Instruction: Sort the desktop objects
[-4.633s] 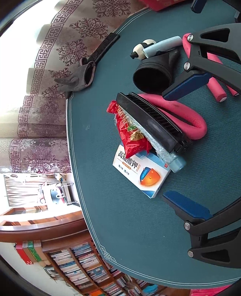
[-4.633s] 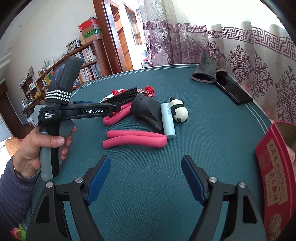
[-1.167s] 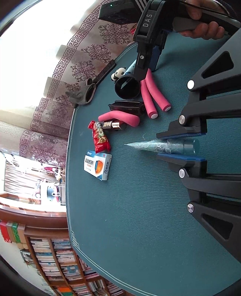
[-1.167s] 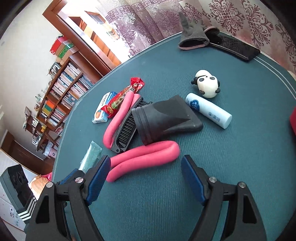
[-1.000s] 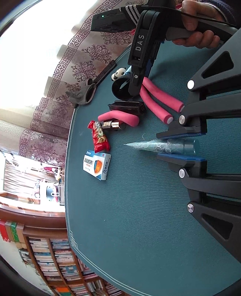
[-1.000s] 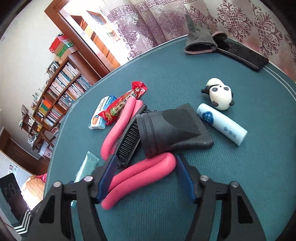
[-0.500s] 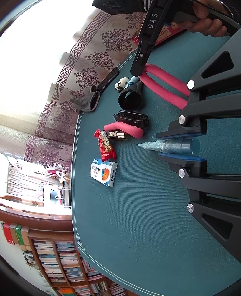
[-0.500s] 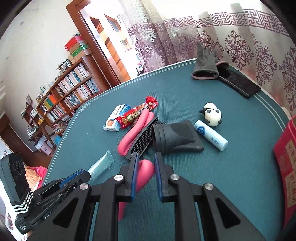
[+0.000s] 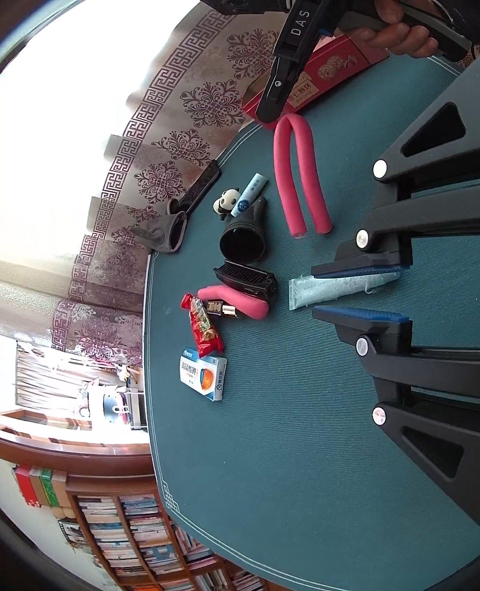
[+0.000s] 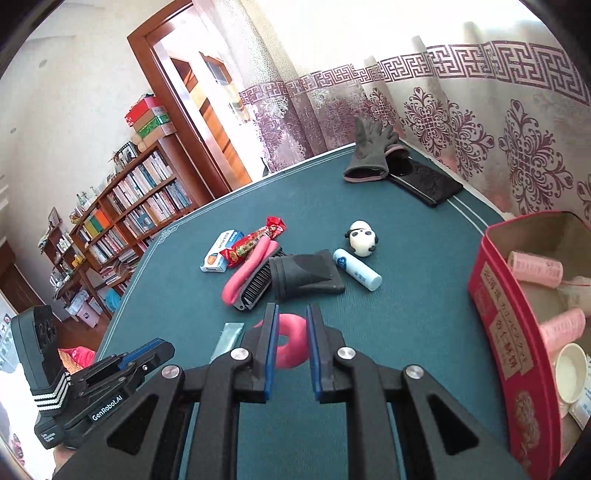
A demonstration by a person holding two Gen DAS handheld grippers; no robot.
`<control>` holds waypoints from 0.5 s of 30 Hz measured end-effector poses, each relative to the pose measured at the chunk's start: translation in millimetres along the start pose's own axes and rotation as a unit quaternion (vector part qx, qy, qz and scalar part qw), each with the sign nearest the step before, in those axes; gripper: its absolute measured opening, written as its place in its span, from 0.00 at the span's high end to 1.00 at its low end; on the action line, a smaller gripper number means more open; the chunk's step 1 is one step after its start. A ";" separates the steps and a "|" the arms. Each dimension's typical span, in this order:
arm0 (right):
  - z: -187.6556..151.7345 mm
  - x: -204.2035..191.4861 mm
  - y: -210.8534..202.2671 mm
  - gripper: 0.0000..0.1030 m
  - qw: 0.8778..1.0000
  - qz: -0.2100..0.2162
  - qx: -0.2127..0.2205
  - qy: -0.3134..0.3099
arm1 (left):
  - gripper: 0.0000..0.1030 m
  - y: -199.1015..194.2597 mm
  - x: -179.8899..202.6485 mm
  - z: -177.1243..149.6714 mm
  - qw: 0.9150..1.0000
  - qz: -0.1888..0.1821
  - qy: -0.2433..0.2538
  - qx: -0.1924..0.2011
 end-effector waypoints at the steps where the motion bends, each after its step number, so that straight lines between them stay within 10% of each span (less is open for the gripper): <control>1: -8.9 4.4 0.3 0.84 1.000 -0.002 -0.011 0.003 | 0.85 4.0 1.5 -5.5 1.000 -0.002 0.000 -0.010; 7: -69.5 15.8 6.3 0.84 0.995 0.001 -0.100 -0.030 | 0.83 29.6 8.8 -26.7 0.999 0.010 0.004 -0.050; 10: -76.1 14.4 -0.5 0.79 0.992 -0.024 -0.098 -0.079 | 0.32 32.4 6.5 -23.9 0.999 0.035 0.002 -0.035; 15: -60.6 9.3 -3.0 0.28 0.988 -0.034 -0.061 -0.137 | 0.22 32.2 7.3 -16.8 0.998 0.057 0.015 -0.015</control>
Point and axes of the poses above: each gripper's, at about its wrist camera, not at the fingertips, and y roughly the way its jaws point, x to its right, z to its top, the point moved 7 cm from there along y, roughly the way its jaws point, and after that the axes turned 11 degrees about -y, right-handed, at the moved point
